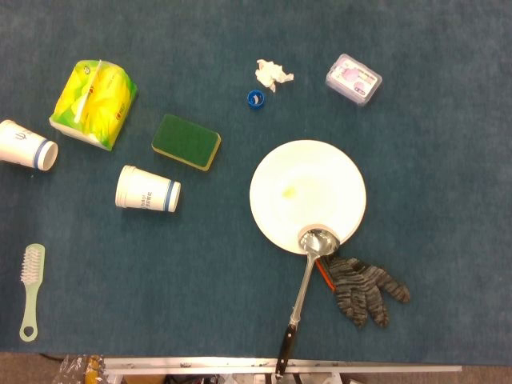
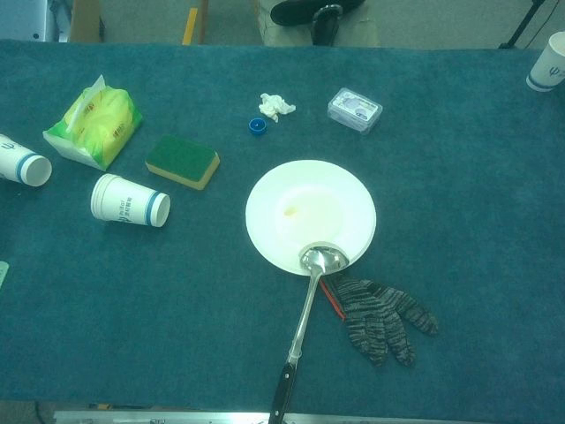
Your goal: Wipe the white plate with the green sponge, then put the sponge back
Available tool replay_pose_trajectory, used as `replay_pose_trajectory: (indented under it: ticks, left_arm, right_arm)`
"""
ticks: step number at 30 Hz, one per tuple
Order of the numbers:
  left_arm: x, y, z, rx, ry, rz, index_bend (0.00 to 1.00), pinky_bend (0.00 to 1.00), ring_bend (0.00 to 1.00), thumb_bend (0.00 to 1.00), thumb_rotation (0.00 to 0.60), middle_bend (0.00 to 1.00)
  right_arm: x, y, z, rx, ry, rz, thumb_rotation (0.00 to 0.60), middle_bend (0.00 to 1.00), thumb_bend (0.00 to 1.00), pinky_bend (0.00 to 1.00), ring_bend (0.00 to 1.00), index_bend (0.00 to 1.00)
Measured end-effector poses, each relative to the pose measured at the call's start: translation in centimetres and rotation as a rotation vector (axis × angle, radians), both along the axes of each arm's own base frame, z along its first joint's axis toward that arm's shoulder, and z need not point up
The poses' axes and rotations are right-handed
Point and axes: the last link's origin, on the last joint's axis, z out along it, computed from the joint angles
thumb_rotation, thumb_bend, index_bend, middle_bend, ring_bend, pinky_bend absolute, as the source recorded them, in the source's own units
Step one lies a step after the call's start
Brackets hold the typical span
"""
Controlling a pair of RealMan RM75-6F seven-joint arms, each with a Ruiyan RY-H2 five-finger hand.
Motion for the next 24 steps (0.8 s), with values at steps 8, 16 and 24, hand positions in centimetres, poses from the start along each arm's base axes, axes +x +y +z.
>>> replay_pose_trajectory:
  ticks: [8, 16, 24]
  left_arm:
    - [0.1, -0.1, 0.0, -0.004, -0.001, -0.007, 0.27, 0.16, 0.15, 0.37, 0.600, 0.27]
    - [0.9, 0.3, 0.3, -0.034, -0.003, -0.042, 0.27, 0.16, 0.15, 0.37, 0.600, 0.27]
    - [3.5, 2.0, 0.1, -0.136, -0.013, -0.119, 0.27, 0.16, 0.15, 0.37, 0.600, 0.27]
  right_arm:
    - [0.0, 0.2, 0.0, -0.002, -0.004, -0.002, 0.600, 0.30, 0.26, 0.32, 0.20, 0.30]
    - [0.0, 0.5, 0.4, -0.008, -0.008, 0.003, 0.600, 0.30, 0.26, 0.32, 0.20, 0.30]
    - [0.1, 0.1, 0.4, 0.001, -0.014, 0.016, 0.600, 0.30, 0.26, 0.32, 0.20, 0.30]
